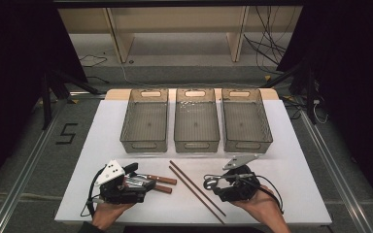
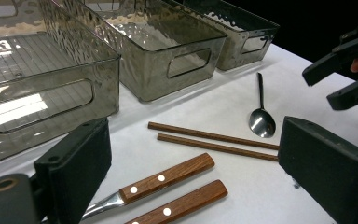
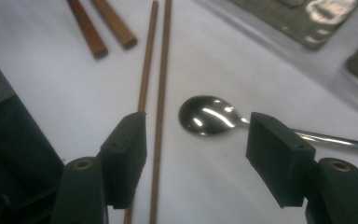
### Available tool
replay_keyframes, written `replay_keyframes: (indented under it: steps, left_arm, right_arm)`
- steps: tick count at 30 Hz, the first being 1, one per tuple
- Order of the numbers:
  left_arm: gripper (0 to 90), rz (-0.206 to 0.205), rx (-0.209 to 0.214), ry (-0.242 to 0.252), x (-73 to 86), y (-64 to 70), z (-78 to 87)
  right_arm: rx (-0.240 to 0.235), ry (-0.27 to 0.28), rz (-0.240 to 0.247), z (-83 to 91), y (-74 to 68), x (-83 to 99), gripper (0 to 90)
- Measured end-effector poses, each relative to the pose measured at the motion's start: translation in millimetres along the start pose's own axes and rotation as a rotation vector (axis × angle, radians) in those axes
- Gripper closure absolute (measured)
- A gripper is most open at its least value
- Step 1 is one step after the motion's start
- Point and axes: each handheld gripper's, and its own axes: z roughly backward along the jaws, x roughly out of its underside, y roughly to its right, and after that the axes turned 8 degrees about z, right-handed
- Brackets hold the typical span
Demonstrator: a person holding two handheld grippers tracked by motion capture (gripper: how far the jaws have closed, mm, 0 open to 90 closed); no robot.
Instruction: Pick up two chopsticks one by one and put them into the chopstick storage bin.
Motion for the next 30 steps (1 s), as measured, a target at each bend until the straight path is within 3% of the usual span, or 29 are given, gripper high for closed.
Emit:
replay_keyframes:
  steps: [8,19,30]
  left_arm:
    - [9.2,0.001,0.001,0.001,-0.1,-0.1,0.1]
    - [9.2,0.002,0.002,0.004,-0.5,-0.3,0.7]
    - [9.2,0.005,0.004,0.007,-0.6,0.0,0.9]
  right_arm:
    - [-0.032,-0.144,0.053,-20.0,-10.2,-14.9,45.2]
    - [-0.064,-0.282,0.088,-42.2,-17.6,-22.4,57.8]
    - [-0.071,-0.355,0.085,-56.9,-18.4,-21.9,67.4]
